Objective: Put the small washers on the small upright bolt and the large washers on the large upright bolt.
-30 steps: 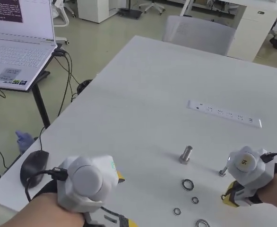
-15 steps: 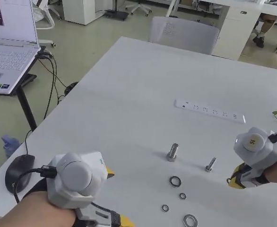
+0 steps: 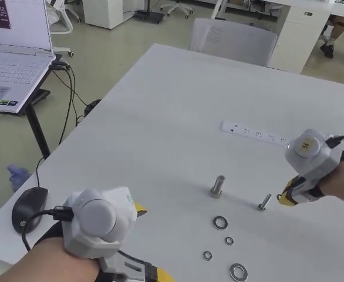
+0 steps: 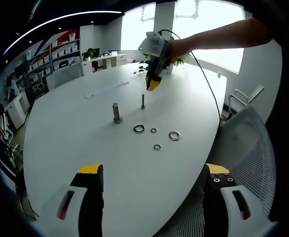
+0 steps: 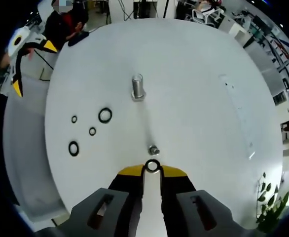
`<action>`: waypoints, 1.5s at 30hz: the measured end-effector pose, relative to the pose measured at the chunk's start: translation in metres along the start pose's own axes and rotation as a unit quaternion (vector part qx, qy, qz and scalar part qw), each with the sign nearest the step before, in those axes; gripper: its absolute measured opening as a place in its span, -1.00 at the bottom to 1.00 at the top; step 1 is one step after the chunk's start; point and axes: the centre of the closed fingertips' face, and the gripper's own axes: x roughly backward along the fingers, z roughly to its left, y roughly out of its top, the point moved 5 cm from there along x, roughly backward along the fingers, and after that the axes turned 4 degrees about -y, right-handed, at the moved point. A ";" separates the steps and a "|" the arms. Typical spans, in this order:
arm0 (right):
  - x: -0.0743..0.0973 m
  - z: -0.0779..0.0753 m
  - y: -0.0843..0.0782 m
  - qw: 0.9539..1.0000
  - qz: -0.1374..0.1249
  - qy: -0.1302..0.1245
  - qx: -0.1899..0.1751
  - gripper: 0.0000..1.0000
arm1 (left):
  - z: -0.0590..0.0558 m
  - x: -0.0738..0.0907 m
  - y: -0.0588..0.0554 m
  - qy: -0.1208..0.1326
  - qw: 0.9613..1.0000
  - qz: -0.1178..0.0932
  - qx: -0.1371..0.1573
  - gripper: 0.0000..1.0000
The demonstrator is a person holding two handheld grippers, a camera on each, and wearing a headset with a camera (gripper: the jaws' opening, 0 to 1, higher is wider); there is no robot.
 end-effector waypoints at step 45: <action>-0.041 -0.004 0.004 1.000 0.020 0.012 0.015 -0.74 | 0.009 0.005 -0.011 0.003 1.000 0.015 0.015 0.53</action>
